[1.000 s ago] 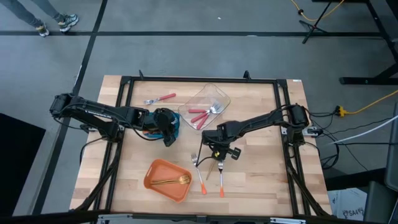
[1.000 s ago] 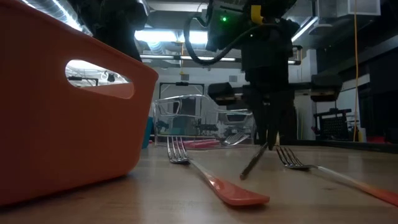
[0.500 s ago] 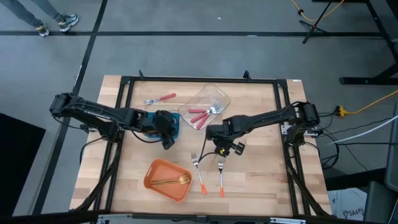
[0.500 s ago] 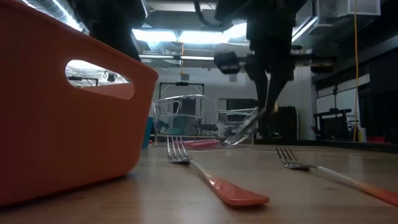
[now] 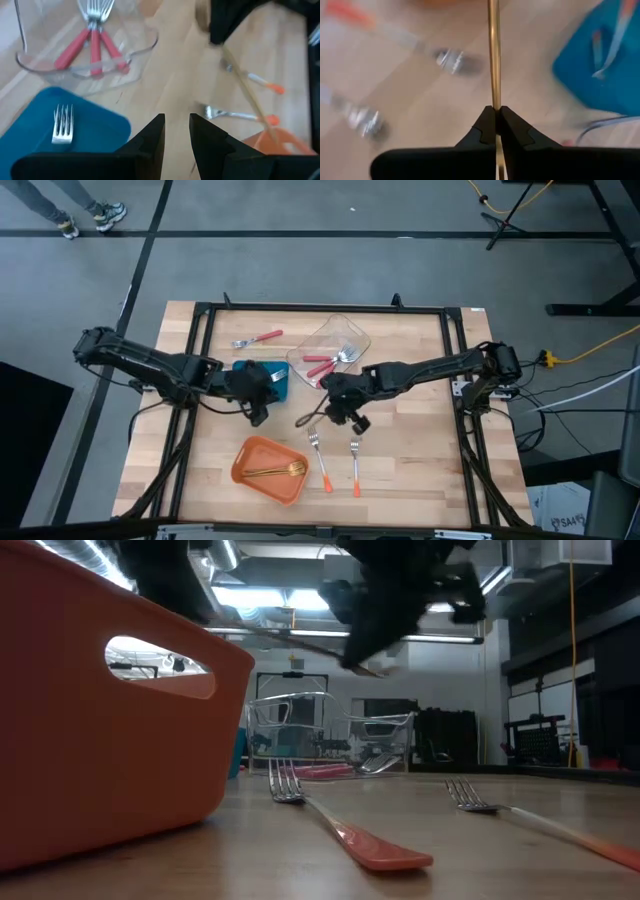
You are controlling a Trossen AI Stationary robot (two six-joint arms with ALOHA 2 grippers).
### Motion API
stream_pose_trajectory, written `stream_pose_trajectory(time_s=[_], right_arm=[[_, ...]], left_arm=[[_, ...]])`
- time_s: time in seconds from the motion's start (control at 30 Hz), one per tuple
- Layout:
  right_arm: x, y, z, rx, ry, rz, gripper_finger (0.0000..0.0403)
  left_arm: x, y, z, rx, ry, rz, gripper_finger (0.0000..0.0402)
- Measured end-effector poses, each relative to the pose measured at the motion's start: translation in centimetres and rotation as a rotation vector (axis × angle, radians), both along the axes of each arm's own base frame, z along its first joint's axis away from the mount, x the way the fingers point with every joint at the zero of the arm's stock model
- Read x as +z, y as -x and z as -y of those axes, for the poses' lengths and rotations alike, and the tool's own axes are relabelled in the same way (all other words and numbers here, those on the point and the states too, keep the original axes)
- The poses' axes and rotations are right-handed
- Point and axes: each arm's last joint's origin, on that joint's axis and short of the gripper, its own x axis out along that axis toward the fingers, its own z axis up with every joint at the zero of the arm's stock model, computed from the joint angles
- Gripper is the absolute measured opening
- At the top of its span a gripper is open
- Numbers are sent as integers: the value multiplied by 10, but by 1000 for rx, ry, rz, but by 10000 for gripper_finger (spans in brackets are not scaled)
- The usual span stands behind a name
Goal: Sort silverware by color (type)
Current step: Put the gold fork into the orange bin
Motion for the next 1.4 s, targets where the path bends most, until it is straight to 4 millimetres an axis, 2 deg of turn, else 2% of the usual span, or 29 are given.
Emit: stream_pose_trajectory(time_s=[0.1,0.2,0.4,0.63,0.93,1.07,1.4], right_arm=[[7,-10,-1,-96,-90,104,1],[17,-19,-4,-149,-254,200,1],[23,-38,-16,-46,-517,334,1],[4,-59,-47,38,-590,476,1],[-25,-71,-87,138,-635,573,1],[-34,-73,-95,141,-661,577,1],[-58,-80,-97,57,-809,508,1]], left_arm=[[8,8,1,-6,3,40,82],[16,15,1,4,-7,82,82],[29,28,-3,70,-54,164,82],[34,34,-7,129,-95,200,82],[34,33,-7,147,-108,203,82],[34,33,-8,176,-126,212,82],[35,33,-10,225,-160,222,82]])
